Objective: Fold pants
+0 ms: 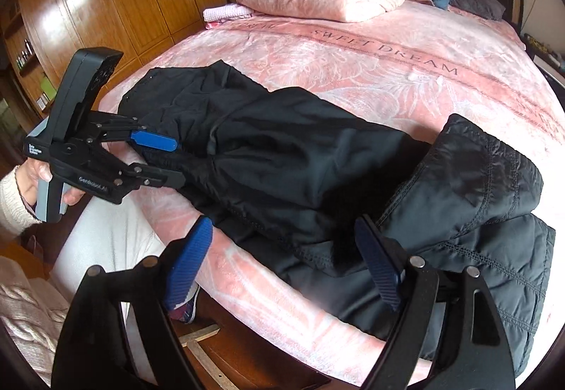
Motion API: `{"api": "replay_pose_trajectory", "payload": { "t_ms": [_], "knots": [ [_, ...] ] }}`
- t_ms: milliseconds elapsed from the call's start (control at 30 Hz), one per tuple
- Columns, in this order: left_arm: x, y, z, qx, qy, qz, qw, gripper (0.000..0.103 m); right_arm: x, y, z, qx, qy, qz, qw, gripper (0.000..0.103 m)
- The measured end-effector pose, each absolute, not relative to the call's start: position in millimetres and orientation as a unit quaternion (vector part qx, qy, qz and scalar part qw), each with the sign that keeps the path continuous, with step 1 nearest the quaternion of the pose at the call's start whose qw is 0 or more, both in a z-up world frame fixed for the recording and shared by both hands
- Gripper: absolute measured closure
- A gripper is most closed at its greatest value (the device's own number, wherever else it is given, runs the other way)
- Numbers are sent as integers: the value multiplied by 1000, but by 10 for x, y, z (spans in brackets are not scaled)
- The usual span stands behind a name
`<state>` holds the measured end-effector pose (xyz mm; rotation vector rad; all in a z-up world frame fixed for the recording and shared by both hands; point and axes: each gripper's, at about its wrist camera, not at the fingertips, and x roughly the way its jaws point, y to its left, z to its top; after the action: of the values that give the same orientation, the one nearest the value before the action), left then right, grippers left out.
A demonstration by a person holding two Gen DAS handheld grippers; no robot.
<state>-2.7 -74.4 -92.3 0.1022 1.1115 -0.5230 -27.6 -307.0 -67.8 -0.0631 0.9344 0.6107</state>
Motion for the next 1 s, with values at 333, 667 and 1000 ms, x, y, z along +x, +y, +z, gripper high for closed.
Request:
{"api": "replay_pose_trajectory", "payload": {
  "t_ms": [333, 667, 1000],
  "knots": [
    [292, -535, -594, -35, 498, -140, 855, 10, 474, -3605, -537, 106, 464, 1, 880, 20],
    [714, -449, -1063, -23, 535, -68, 842, 10, 1140, -3275, -1193, -5, 531, -176, 829, 26],
    [661, -326, -1202, -40, 545, -73, 834, 10, 1111, -3487, -1224, 17, 535, -200, 820, 96]
  ]
}}
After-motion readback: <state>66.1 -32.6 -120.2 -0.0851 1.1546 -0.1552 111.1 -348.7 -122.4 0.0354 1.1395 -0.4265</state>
